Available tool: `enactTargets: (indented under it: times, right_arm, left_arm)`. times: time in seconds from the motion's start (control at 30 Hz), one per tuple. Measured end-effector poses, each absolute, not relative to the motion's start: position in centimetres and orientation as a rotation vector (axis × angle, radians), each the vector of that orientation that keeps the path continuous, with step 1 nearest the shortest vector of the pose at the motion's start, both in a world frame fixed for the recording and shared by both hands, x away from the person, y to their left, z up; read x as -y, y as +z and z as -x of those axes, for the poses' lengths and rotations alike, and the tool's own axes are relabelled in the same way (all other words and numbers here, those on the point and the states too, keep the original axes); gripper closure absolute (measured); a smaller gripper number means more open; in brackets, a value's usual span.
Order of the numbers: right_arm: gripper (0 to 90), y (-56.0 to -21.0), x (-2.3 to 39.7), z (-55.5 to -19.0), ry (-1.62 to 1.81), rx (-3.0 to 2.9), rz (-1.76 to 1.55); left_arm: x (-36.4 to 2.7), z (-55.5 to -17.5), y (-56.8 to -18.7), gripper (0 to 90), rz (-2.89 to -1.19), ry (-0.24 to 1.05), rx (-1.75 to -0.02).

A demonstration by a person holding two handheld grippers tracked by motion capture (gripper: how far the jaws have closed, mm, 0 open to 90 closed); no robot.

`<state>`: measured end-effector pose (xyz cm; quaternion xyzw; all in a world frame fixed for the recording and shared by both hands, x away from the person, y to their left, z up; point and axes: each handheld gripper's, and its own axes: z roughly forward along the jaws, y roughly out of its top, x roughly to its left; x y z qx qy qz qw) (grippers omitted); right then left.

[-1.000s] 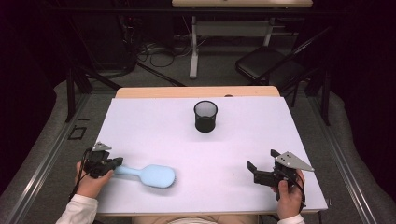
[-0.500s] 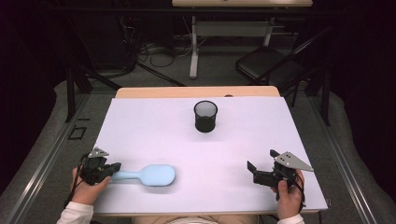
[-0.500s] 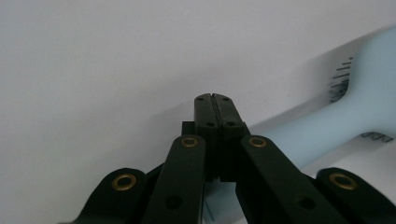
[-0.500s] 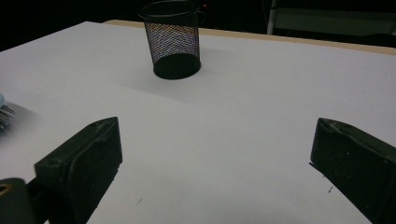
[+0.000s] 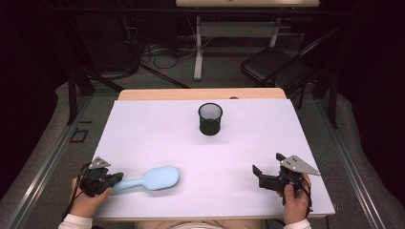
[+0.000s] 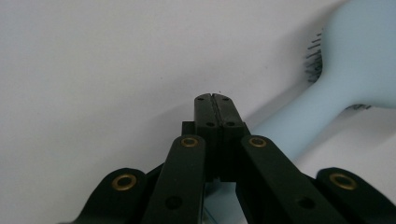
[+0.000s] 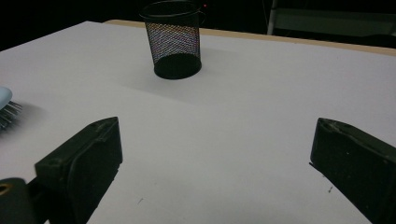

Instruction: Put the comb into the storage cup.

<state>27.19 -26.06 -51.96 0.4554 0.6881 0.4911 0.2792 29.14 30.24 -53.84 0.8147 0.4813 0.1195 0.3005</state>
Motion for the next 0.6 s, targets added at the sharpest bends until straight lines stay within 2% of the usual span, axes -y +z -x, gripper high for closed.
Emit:
enactTargets:
  times: [0.6]
  right_arm:
    - [2.0, -52.0, 26.0, -27.1, 1.317, -1.849, -1.223]
  left_arm:
    - [-29.7, -27.1, -54.0, 90.0, -2.192, 0.311, -1.238]
